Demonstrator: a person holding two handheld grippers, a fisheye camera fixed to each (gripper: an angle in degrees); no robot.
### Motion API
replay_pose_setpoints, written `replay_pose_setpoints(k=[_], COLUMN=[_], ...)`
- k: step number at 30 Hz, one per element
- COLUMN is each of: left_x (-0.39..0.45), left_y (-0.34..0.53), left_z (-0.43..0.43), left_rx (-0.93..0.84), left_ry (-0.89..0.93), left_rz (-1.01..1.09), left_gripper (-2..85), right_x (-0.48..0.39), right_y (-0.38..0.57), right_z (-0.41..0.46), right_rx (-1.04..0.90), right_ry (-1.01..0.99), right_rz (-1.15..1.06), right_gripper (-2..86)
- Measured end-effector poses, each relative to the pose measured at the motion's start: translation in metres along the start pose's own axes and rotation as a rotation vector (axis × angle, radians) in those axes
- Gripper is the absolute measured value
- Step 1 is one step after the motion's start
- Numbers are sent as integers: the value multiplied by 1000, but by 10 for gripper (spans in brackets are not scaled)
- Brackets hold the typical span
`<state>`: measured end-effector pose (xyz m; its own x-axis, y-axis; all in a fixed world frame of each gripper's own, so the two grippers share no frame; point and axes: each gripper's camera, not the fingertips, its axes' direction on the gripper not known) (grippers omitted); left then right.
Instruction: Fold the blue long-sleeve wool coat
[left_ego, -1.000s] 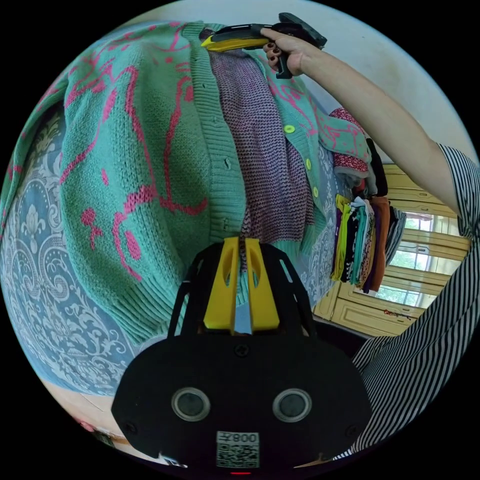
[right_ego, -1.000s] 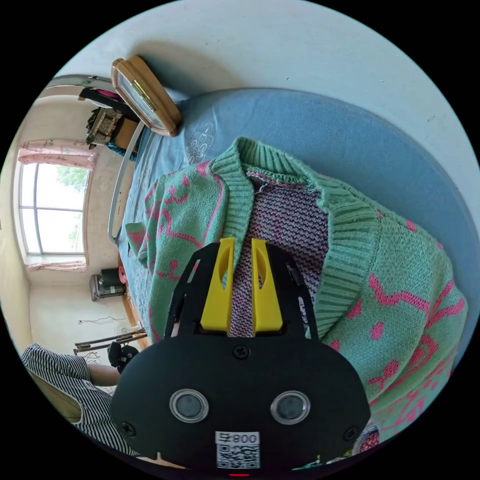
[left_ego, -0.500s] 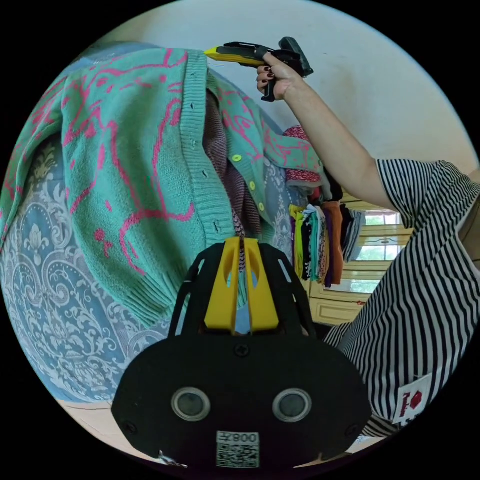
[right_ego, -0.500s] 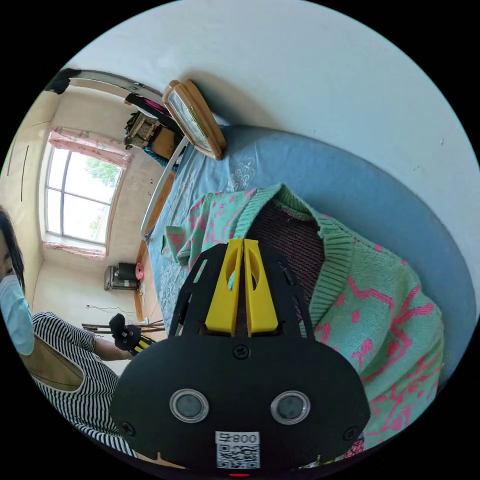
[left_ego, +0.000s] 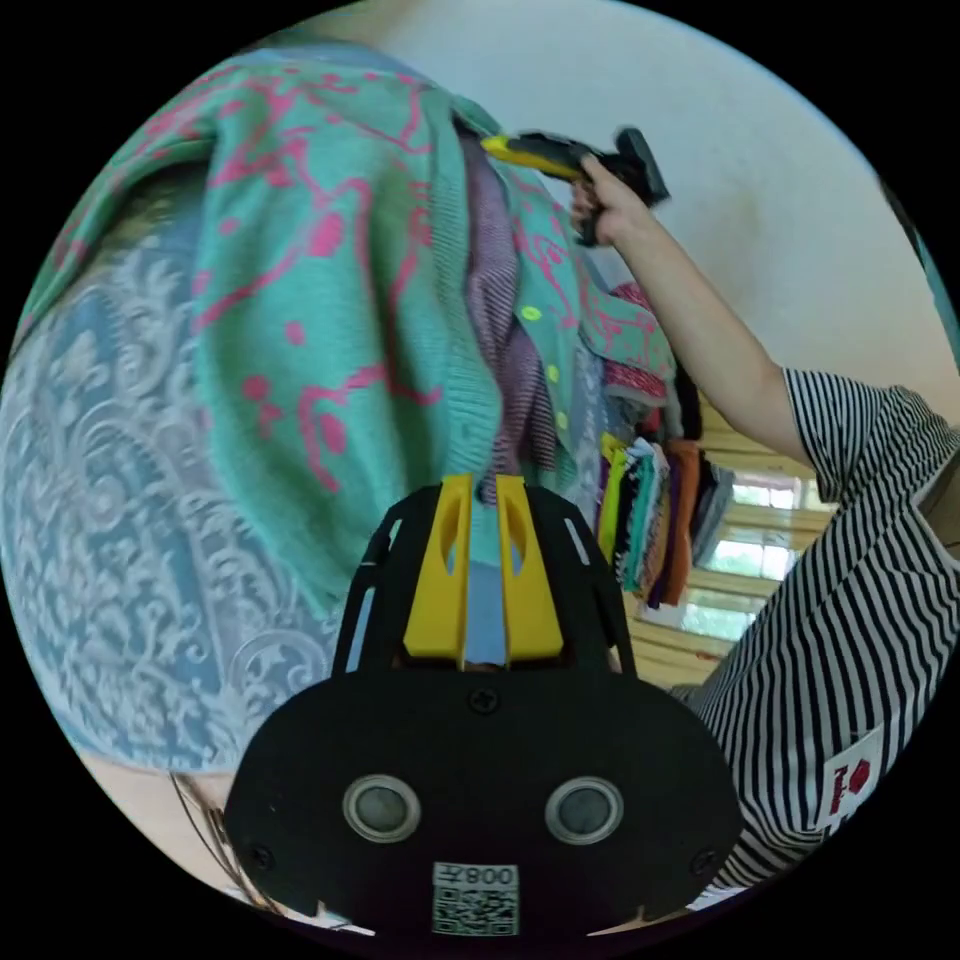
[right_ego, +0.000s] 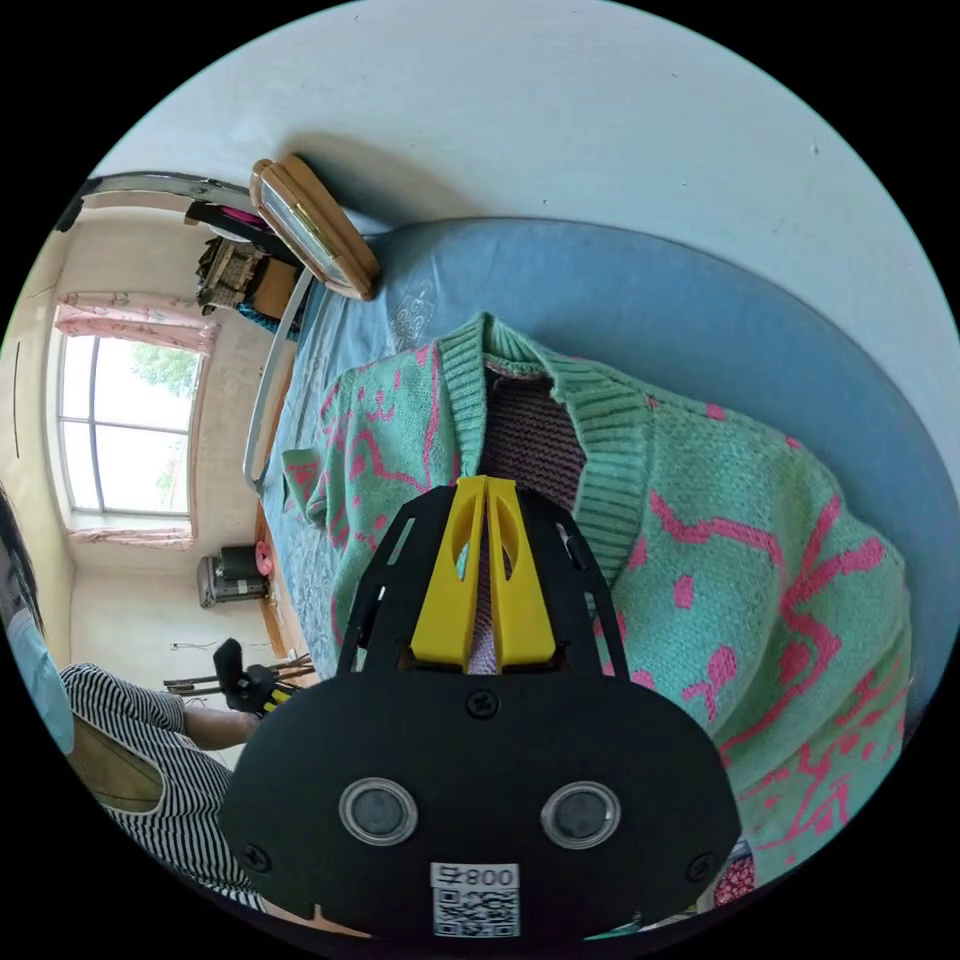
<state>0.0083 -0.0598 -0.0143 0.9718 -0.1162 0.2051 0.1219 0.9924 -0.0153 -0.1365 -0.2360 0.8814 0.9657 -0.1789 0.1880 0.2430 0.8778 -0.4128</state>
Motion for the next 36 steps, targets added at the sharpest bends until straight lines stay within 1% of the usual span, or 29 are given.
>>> replay_pose_setpoints(k=[2,4,6,8,10,11,12,15,17,19,22,24,27,29,31,33,36], left_x=[-26,-45,-62,-75,-80,-83,-85,-85,-94,-102,-105,-99,-92,-93,-93,-93,-88], left_y=[18,27,31,35,39,42,44,58,75,83,82,79,79,82,85,86,88], left_z=[-22,-28,-20,-6,-7,-10,-13,-46,-88,-107,-105,-95,-88,-87,-89,-91,-92], left_rx=[48,54,4,-38,-45,-63,-67,-60,3,22,-18,-57,-69,-67,-62,-61,-66], left_ry=[-142,-185,-186,-136,-153,-95,-85,-180,-256,-279,-265,-293,-313,-295,-281,-274,-251], left_rz=[-147,-217,-262,-298,-293,-290,-296,-277,-315,-339,-328,-303,-291,-310,-326,-335,-334], left_gripper=[68,75,78,70,54,44,40,31,28,27,27,27,28,28,28,28,28], right_x=[4,6,4,2,4,5,10,23,28,32,38,36,30,33,38,38,42], right_y=[19,51,82,120,175,190,217,279,309,343,381,400,427,441,452,457,465], right_z=[-13,-29,-38,-45,-55,-57,-60,-70,-75,-77,-71,-65,-51,-41,-29,-30,-36], right_rx=[23,40,38,14,-17,-28,-53,-77,-89,-100,-121,-142,-202,-198,-187,-177,-177], right_ry=[6,-1,8,20,61,65,66,66,71,80,51,26,54,-12,-59,-33,-108], right_rz=[10,21,25,40,91,107,141,236,288,334,407,427,432,456,502,497,511], right_gripper=[21,22,24,25,27,28,28,26,25,21,34,44,54,58,53,42,20])
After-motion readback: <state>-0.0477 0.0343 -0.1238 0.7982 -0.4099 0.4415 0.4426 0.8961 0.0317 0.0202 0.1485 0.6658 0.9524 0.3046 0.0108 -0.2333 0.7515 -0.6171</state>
